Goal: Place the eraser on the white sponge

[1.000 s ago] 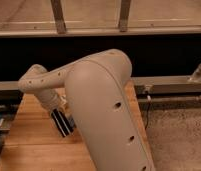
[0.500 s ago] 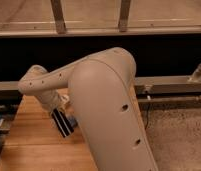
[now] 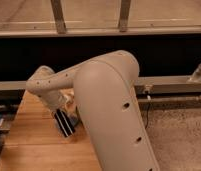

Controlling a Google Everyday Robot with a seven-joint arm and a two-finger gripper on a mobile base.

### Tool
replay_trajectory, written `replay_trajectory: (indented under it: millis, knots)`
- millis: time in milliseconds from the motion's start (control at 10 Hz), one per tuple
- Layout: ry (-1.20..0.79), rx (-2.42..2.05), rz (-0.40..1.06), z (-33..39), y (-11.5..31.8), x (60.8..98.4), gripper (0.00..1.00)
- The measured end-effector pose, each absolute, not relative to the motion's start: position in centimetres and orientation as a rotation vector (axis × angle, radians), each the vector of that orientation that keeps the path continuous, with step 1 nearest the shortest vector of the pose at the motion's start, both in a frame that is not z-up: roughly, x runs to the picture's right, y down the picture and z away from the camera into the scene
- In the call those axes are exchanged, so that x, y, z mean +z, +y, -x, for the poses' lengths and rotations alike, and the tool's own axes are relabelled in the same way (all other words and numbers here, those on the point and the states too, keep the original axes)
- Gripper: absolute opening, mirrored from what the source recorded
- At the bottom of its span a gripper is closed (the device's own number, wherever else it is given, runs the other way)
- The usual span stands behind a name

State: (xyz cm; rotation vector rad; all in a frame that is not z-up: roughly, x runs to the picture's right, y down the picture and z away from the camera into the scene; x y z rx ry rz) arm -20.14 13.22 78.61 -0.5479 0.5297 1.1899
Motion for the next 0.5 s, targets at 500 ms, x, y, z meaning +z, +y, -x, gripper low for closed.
replay_trajectory:
  millis: [500]
  knots:
    - [0.463,1.202,0.629,20.6,12.6,80.1,0.0]
